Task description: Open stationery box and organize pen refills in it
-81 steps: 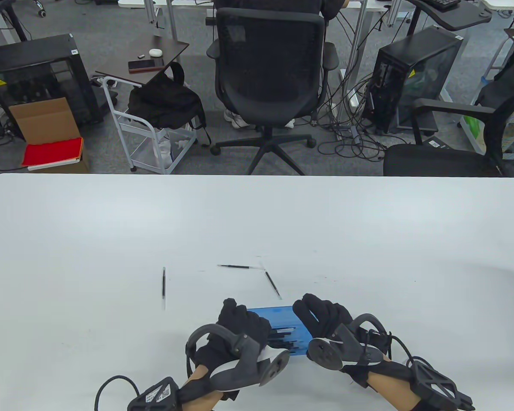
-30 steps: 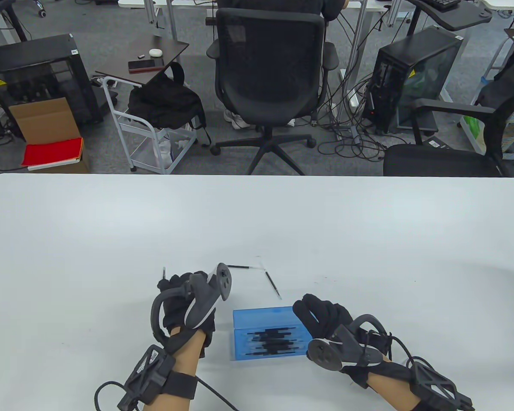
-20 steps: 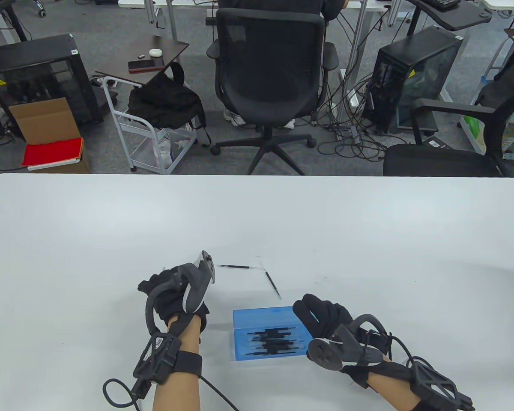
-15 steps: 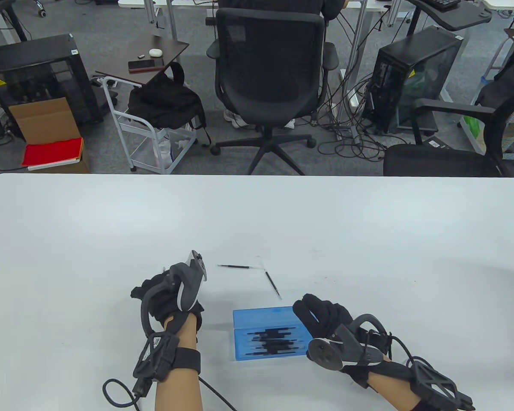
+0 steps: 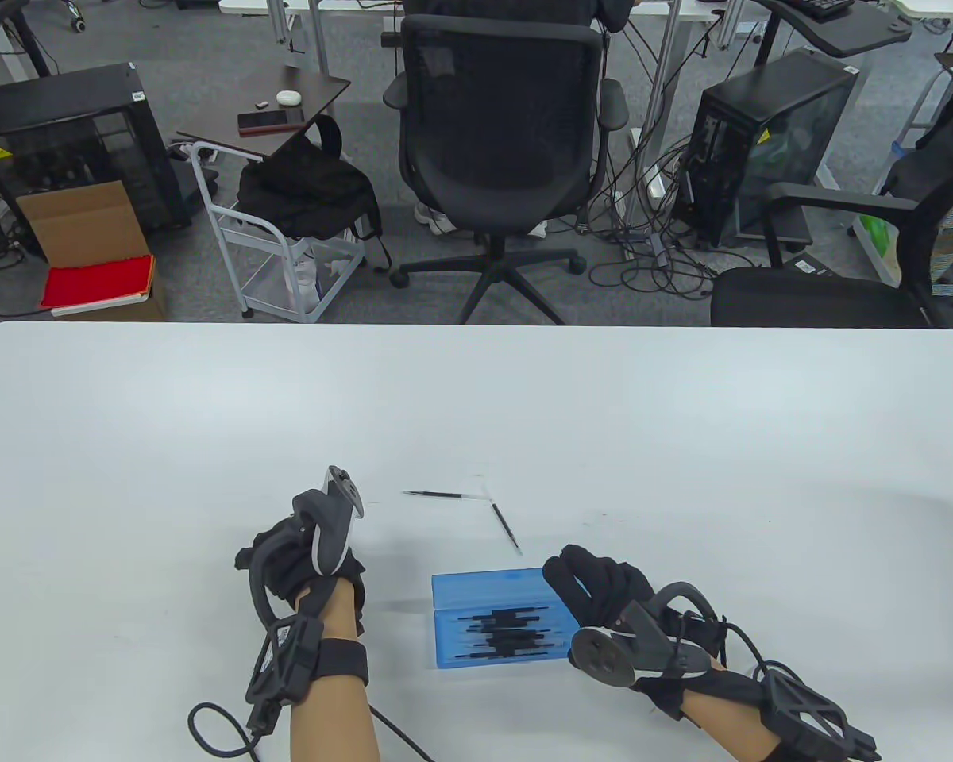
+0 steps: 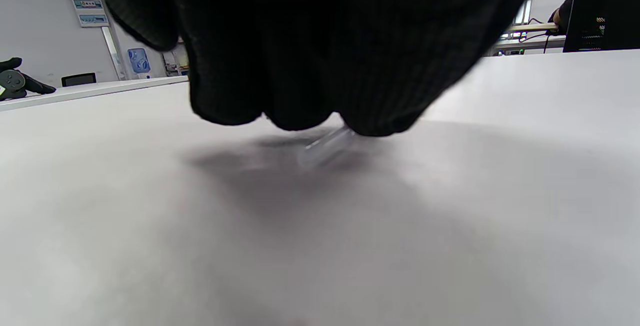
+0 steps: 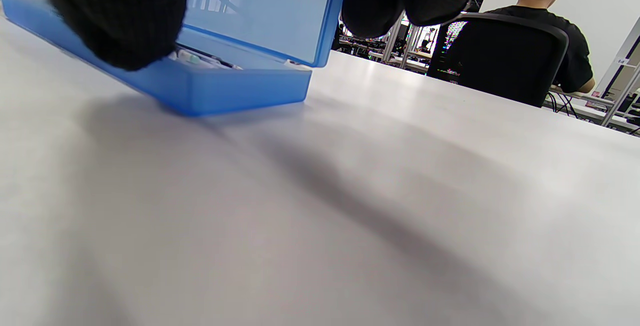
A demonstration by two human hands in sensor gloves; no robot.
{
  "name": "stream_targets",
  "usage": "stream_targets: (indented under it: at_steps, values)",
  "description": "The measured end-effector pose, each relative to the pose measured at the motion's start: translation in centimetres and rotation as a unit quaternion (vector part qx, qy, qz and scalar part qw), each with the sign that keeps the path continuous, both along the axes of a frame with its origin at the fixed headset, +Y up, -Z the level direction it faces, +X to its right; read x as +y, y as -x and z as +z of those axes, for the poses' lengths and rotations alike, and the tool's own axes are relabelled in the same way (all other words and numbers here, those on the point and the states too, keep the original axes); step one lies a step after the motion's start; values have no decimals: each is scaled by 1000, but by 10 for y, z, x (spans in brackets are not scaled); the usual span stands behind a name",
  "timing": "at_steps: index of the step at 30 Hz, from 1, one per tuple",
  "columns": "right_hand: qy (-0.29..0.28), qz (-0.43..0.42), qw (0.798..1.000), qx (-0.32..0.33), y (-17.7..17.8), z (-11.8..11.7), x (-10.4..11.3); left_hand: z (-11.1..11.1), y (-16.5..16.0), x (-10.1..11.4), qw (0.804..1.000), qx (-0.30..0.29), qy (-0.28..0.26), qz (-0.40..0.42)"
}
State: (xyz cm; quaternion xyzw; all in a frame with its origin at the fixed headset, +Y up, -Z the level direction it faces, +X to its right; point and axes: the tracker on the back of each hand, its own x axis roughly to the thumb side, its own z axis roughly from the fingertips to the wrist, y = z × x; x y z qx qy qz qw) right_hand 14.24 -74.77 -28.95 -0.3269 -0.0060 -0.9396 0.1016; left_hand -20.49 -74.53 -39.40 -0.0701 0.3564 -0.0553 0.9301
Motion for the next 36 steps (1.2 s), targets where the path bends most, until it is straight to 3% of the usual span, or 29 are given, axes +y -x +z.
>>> stream_targets:
  at_steps: [23,31,36]
  values:
    - [-1,1,1000,0,0,0,0,-1,4,-8,1000,-13,-13,10]
    - [-1,1,1000,0,0,0,0,-1,2,-6,999,-25,21,3]
    - [-2,2,1000,0,0,0,0,2,1,-6,999,-41,15,6]
